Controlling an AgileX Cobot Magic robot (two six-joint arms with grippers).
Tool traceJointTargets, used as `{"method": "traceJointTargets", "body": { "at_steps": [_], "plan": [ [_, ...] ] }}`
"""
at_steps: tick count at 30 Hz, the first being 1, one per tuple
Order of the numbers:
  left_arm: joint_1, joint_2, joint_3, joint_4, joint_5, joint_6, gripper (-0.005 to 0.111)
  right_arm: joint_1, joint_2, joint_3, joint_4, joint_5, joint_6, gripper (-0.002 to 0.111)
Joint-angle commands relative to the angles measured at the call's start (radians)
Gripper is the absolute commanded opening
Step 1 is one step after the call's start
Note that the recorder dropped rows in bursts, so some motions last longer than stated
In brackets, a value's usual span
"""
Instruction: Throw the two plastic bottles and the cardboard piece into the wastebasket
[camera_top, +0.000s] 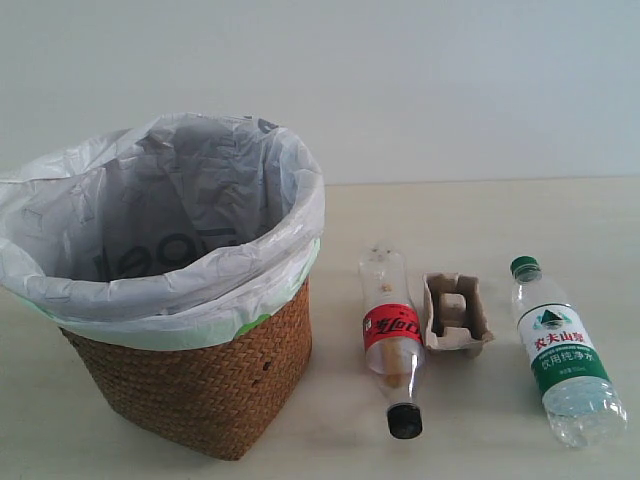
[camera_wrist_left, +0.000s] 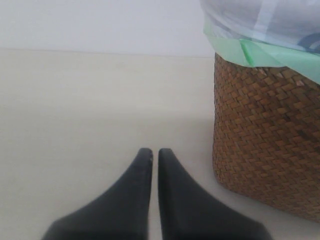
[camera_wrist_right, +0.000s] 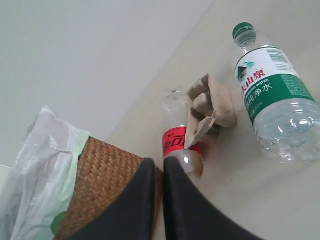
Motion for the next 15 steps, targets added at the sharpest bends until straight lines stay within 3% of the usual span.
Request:
{"method": "traceJointTargets", "body": {
  "at_steps": [1,6,9,15],
  "plan": [
    [0.003,-0.002,0.004,0.006,0.001,0.005,0.004,-0.002,-0.006,0.000,0.018,-0.133,0.056,0.003],
    [0.003,-0.002,0.004,0.006,0.001,0.005,0.004,-0.002,-0.006,0.000,0.013,-0.256,0.057,0.003],
    [0.003,-0.002,0.004,0.006,0.001,0.005,0.004,-0.002,0.057,-0.089,-0.009,-0.297,-0.125,0.003],
    [0.003,-0.002,0.004,0.006,0.001,0.005,0.004,-0.002,0.383,-0.377,-0.012,-0.062,-0.478,0.003]
  ]
}}
